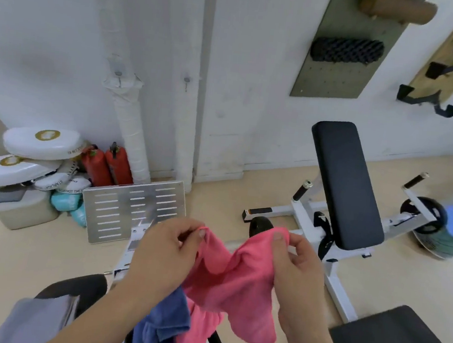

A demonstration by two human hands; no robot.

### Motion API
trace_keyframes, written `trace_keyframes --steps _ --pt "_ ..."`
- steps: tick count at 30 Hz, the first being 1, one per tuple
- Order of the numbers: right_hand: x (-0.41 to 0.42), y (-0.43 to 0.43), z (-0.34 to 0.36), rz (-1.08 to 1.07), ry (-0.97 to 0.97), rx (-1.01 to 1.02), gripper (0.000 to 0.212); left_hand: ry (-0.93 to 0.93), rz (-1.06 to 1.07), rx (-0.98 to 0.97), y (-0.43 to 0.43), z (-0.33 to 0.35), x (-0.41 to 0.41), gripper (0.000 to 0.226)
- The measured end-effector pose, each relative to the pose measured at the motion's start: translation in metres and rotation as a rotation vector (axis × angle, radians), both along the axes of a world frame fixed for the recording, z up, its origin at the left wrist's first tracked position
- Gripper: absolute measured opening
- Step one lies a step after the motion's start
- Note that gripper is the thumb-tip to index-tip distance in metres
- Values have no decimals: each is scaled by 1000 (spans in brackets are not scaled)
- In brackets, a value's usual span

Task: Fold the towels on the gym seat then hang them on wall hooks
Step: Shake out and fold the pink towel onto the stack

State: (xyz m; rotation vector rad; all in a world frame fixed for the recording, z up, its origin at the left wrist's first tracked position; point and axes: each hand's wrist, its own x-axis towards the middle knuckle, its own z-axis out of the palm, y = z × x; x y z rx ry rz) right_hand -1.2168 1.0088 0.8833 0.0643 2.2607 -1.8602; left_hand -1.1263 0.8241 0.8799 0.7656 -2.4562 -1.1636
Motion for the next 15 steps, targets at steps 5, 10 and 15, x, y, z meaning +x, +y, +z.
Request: trace_keyframes --steps 5,10,15 --pt "-6 26 3 128 68 97 16 25 132 72 29 -6 -13 22" --pt "-2 24 -3 333 142 53 14 88 217 686 73 -5 -12 11" --pt "9 16 -23 394 228 82 15 182 258 776 101 -3 -1 14"
